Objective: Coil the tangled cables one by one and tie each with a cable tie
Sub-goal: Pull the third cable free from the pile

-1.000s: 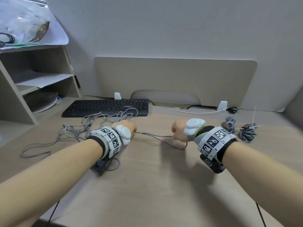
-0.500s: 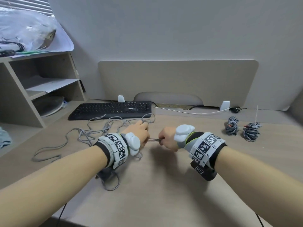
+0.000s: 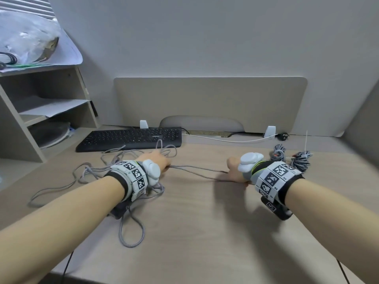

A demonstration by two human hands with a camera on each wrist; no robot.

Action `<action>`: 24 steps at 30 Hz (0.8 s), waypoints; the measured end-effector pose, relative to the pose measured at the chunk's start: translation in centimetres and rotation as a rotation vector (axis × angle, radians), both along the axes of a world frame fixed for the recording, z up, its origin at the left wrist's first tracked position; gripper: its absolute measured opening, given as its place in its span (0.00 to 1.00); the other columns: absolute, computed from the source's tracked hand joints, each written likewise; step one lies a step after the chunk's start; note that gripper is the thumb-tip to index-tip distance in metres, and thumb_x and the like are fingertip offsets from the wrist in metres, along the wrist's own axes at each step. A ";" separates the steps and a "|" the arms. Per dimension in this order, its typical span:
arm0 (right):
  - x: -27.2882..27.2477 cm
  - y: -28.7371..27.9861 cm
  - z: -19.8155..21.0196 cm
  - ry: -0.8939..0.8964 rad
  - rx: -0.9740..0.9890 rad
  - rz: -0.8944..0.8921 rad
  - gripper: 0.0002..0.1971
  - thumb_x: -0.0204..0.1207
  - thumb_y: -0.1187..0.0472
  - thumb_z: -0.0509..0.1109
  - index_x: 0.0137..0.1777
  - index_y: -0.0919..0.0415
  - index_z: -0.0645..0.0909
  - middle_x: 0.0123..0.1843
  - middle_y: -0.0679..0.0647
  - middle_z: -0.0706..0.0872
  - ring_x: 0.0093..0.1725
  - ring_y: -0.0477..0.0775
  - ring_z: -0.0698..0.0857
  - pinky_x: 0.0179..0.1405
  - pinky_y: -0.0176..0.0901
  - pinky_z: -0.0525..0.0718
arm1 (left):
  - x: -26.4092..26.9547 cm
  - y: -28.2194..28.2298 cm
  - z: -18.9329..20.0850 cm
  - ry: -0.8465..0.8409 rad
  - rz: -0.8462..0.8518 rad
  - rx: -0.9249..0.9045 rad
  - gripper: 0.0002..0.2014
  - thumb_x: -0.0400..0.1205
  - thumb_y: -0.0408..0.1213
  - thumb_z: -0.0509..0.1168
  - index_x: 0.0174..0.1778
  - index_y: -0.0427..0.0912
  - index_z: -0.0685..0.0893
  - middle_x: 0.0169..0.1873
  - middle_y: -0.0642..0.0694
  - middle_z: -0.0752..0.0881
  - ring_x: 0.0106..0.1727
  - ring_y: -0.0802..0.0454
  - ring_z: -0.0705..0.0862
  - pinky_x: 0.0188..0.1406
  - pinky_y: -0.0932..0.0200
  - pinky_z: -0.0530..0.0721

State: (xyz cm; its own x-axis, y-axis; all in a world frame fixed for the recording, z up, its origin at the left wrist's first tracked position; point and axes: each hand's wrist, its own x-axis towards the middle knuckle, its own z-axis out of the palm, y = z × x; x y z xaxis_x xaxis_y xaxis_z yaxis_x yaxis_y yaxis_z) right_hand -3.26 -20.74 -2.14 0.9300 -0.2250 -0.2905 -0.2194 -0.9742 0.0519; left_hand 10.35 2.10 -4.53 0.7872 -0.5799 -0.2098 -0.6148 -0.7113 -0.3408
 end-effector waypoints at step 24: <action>1.4 -1.4 -2.0 -0.056 0.147 0.027 0.07 0.73 0.56 0.62 0.37 0.51 0.80 0.30 0.51 0.85 0.21 0.53 0.81 0.26 0.34 0.77 | -2.2 -2.6 1.4 0.041 -0.004 0.076 0.09 0.81 0.34 0.66 0.56 0.37 0.81 0.54 0.41 0.86 0.47 0.42 0.86 0.43 0.51 0.86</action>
State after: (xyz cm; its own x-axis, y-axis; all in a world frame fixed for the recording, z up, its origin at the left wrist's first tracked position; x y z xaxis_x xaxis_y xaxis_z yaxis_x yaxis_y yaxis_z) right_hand -1.86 -22.18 -4.10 0.9509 -0.1582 -0.2660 -0.1912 -0.9761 -0.1031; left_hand 8.11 -0.53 -3.14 0.7747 -0.5644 -0.2853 -0.6322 -0.6816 -0.3685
